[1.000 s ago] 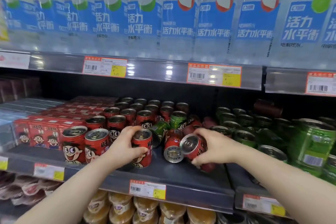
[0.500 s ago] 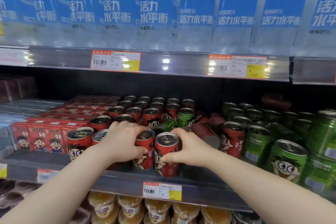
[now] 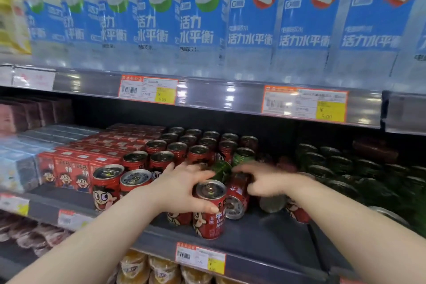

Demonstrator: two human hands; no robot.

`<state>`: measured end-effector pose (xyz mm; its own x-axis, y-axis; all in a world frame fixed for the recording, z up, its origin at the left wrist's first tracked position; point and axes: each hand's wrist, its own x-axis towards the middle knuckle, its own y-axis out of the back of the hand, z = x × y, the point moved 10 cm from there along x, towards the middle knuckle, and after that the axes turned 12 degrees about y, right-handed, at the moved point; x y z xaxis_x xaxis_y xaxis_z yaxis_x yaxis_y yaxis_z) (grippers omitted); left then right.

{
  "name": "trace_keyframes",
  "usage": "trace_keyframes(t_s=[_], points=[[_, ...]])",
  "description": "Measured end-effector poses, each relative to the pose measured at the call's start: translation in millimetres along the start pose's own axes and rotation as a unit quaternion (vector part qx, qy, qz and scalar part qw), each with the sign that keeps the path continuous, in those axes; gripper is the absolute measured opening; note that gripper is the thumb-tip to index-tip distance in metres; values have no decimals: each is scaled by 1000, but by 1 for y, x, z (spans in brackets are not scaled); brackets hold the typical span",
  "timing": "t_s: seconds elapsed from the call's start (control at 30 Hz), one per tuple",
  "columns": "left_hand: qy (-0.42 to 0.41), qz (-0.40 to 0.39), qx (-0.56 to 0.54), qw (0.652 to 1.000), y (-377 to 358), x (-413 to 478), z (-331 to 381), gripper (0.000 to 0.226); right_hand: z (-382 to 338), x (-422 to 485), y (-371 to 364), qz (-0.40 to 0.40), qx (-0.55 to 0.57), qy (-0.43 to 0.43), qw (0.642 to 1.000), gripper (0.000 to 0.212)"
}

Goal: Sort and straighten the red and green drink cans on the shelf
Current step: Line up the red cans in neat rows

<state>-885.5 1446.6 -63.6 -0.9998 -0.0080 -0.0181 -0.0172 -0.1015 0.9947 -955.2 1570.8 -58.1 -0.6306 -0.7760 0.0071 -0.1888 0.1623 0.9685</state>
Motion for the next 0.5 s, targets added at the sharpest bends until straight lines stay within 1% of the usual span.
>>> trace_keyframes(t_s=[0.03,0.07,0.1,0.13,0.17,0.23,0.37,0.43,0.5], points=[[10,-9,3,1000,-3,2,-4,99,-9,0,-13,-51,-3,41,998,72],[11,-7,3,1000,-5,2,-7,107,-15,-1,-25,-93,-15,70,993,81],[8,2,7,1000,-7,2,-8,117,-16,-2,-34,-116,-37,83,989,89],[8,11,12,1000,-7,2,-8,123,-15,-1,-39,-116,-63,85,988,95],[11,20,11,1000,-7,3,-9,125,-13,1,-40,-97,-89,85,988,97],[19,31,3,999,-6,4,-10,125,-15,2,-39,-47,-124,97,986,95],[35,51,-6,998,-2,2,-7,126,-17,2,-33,19,-136,117,984,83],[43,61,-13,997,0,0,-6,126,-15,0,-30,56,-119,119,984,80],[46,72,-15,996,1,-2,-7,125,-9,-5,-24,96,-47,105,989,80]])
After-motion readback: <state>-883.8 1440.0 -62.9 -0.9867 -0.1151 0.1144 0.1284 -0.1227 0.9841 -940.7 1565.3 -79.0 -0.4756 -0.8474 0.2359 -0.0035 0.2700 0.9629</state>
